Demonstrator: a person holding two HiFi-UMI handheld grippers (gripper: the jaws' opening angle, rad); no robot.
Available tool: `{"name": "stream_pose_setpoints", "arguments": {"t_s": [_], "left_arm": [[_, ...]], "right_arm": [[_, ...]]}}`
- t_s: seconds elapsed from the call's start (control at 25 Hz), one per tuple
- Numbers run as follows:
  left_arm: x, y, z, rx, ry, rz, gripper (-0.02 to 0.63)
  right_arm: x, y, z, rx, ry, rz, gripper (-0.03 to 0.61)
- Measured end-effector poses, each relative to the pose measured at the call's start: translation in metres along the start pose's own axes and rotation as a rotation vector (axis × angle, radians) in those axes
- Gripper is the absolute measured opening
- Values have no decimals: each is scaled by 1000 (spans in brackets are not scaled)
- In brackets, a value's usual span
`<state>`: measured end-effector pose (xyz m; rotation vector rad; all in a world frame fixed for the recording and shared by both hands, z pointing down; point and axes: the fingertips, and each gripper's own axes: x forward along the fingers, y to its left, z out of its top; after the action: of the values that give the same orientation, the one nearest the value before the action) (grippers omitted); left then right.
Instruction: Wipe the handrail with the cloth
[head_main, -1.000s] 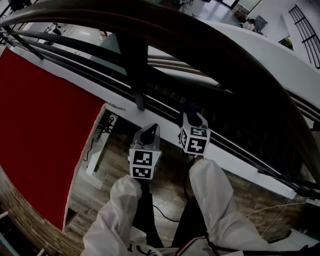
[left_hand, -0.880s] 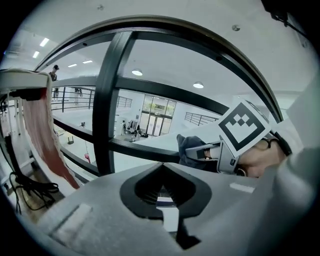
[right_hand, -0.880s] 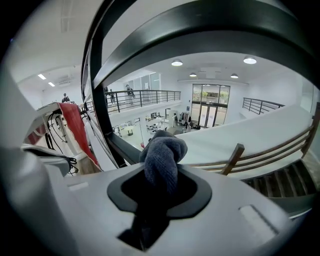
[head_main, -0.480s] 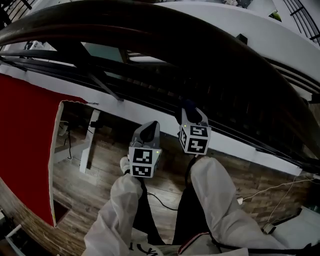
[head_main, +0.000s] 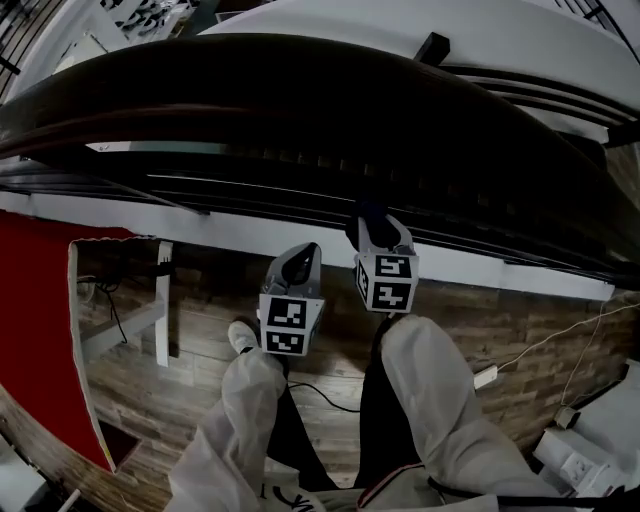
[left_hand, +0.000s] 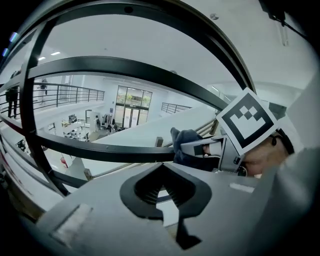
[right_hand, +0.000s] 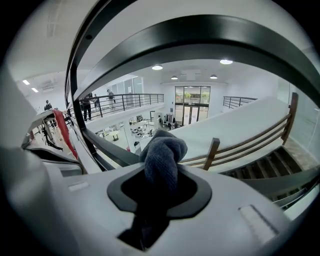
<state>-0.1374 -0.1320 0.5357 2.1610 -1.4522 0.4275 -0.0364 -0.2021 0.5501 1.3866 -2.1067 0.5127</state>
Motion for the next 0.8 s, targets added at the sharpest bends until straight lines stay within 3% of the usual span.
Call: {"name": "stream_pose_setpoints", "arguments": {"t_s": [0.8], "left_arm": [[71, -170, 5, 99, 16, -169, 2]], "right_arm": [[-71, -170, -45, 97, -39, -148, 92]]}}
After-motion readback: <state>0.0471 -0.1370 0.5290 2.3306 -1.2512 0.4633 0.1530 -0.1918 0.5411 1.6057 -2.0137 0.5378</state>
